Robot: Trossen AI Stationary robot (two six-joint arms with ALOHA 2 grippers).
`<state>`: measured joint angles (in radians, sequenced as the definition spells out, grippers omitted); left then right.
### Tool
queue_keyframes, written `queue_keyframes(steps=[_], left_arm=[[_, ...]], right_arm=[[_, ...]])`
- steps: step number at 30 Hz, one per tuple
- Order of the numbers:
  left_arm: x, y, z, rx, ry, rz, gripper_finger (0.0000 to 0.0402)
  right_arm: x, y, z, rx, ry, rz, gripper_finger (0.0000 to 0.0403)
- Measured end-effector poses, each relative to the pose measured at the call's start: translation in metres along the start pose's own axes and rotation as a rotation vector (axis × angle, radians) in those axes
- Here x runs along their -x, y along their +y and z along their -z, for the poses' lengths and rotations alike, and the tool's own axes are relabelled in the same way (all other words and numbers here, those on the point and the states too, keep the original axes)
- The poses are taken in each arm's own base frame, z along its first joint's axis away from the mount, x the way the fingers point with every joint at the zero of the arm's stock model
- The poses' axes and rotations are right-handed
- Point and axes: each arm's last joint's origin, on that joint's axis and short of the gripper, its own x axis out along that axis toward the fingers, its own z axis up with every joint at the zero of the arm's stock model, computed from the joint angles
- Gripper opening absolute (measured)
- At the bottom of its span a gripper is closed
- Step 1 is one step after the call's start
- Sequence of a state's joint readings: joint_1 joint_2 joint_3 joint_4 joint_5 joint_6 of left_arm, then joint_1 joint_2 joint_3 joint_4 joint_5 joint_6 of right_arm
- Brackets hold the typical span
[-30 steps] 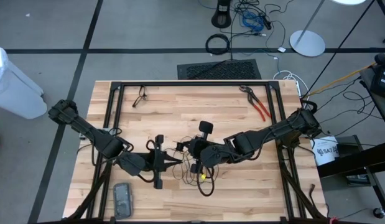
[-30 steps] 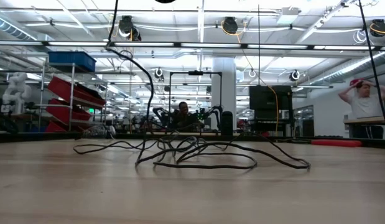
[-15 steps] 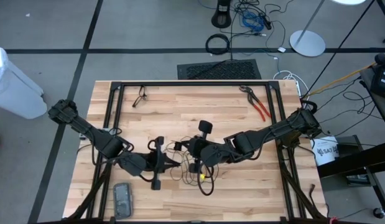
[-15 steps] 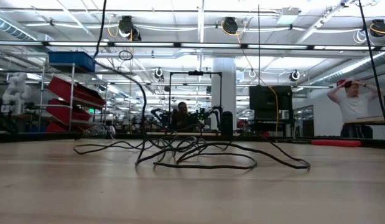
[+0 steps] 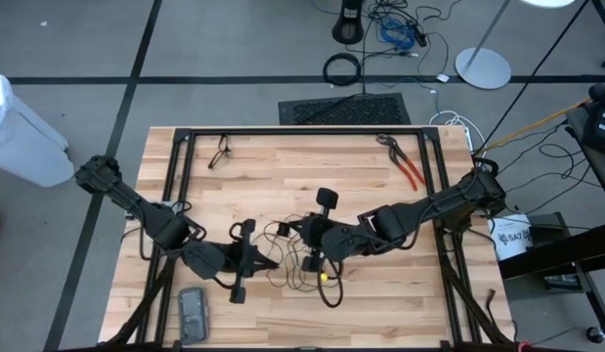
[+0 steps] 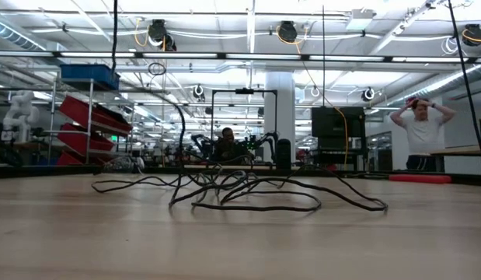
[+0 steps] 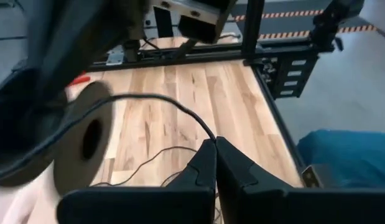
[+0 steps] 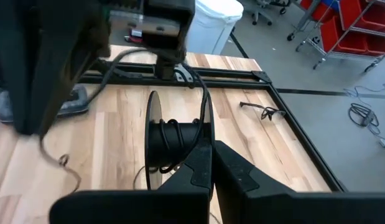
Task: Coil cords
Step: Coil the black wire onto the spool
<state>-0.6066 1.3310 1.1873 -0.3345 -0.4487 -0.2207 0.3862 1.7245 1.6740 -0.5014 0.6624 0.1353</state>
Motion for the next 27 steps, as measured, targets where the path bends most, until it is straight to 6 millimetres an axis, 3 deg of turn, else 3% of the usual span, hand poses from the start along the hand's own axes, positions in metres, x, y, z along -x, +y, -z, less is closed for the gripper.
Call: queue_keyframes(steps=[6,12,19,27], left_arm=[[0.018,-0.003,0.006,0.058,0.054,-0.005,0.0002],[0.021,-0.004,0.018,0.088,0.152,-0.033,0.0002],[0.011,-0.005,0.028,0.085,0.222,-0.082,0.0002],[-0.019,0.004,0.032,0.108,0.238,-0.161,0.0002]], right_arm=[[0.023,-0.002,-0.006,-0.040,-0.023,-0.033,0.0000],[0.049,0.002,-0.012,-0.080,-0.068,-0.087,0.0000],[0.067,0.014,-0.018,-0.092,-0.145,-0.103,0.0000],[0.071,0.017,-0.030,-0.158,-0.256,-0.113,0.0000]])
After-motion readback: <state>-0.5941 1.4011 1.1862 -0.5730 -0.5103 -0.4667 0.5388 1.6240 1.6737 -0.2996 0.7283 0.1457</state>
